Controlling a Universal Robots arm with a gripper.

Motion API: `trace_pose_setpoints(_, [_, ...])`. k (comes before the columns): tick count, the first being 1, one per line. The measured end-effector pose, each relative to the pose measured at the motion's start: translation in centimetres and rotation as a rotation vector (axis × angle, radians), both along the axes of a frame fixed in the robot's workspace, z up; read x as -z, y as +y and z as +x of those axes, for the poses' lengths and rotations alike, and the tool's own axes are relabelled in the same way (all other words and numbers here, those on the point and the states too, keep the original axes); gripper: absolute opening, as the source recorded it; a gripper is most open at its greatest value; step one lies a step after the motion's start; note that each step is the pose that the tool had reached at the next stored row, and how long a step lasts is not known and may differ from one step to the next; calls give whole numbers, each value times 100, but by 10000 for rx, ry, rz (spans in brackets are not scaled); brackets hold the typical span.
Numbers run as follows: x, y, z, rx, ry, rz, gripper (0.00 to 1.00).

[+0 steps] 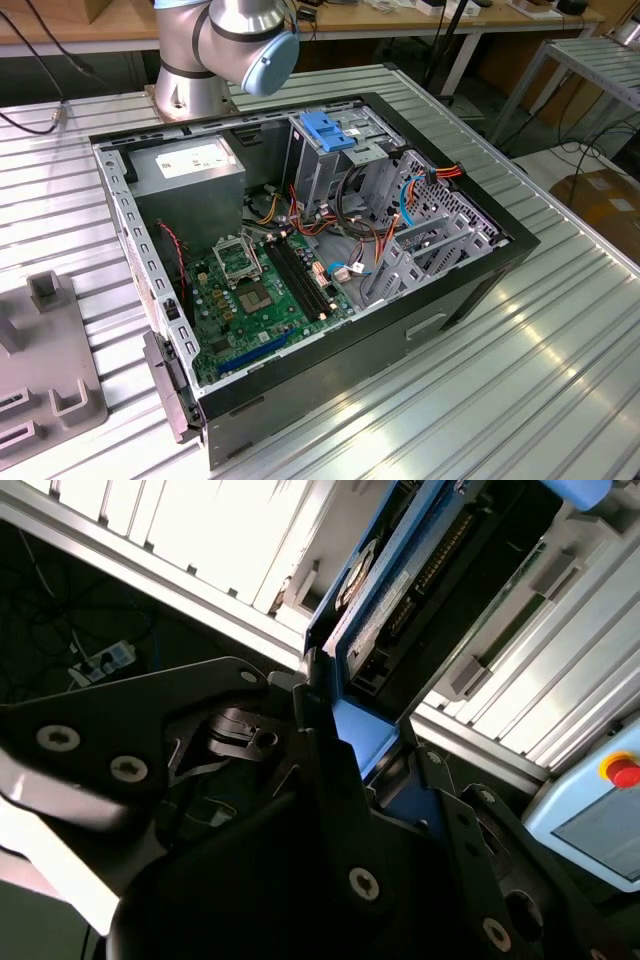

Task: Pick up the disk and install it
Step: 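Pick up the disk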

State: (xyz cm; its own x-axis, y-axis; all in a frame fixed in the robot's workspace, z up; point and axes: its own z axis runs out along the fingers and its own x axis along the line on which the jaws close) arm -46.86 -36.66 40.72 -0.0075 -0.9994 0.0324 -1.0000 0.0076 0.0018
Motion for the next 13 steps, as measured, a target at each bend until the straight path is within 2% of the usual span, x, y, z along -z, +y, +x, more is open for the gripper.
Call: trace_pose_setpoints(13, [-220, 0, 0, 0, 0, 0, 36])
